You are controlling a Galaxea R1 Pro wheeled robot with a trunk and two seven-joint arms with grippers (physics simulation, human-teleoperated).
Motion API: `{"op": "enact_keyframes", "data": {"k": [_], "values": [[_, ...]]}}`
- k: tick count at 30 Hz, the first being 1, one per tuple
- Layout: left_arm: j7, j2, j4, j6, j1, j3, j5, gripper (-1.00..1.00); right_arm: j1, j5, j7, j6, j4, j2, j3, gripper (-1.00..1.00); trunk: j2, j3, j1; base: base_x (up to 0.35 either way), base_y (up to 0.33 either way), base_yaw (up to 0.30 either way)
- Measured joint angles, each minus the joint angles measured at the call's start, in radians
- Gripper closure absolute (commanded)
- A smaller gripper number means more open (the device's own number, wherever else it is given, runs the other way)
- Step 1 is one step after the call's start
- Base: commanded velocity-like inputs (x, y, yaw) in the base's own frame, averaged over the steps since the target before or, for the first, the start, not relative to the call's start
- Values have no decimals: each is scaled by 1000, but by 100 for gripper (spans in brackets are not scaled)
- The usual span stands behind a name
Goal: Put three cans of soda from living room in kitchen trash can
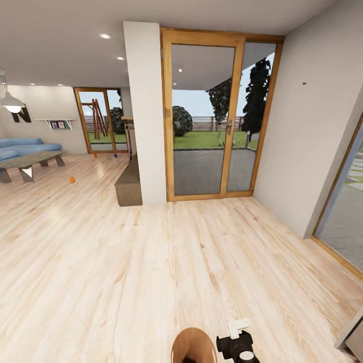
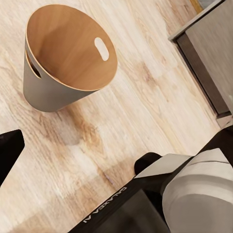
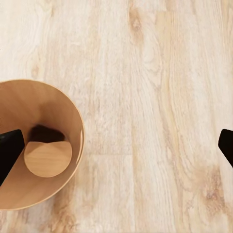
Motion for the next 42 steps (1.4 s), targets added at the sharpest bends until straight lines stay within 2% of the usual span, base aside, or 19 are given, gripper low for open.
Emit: {"op": "enact_keyframes", "data": {"k": [4, 11, 37, 42], "values": [[0, 0, 0, 0, 0, 0, 0, -100, 0, 0, 4, 0, 0, 0, 0, -100, 0, 0, 0, 0, 0, 0], [0, -1, 0, 1, 0, 0, 0, -100, 0, 0, 6, 0, 0, 0, 0, -100, -49, -22, 27, 0, 0, 0], [0, 0, 0, 0, 0, 0, -1, -100, 0, 0, 10, 0, 2, 0, 0, -100, -231, -143, 126, 0, 0, 0], [0, 0, 0, -4, 0, -1, 0, -100, 0, 0, 10, 0, 2, 0, 0, -100, -231, -150, 127, 0, 0, 0]]}}
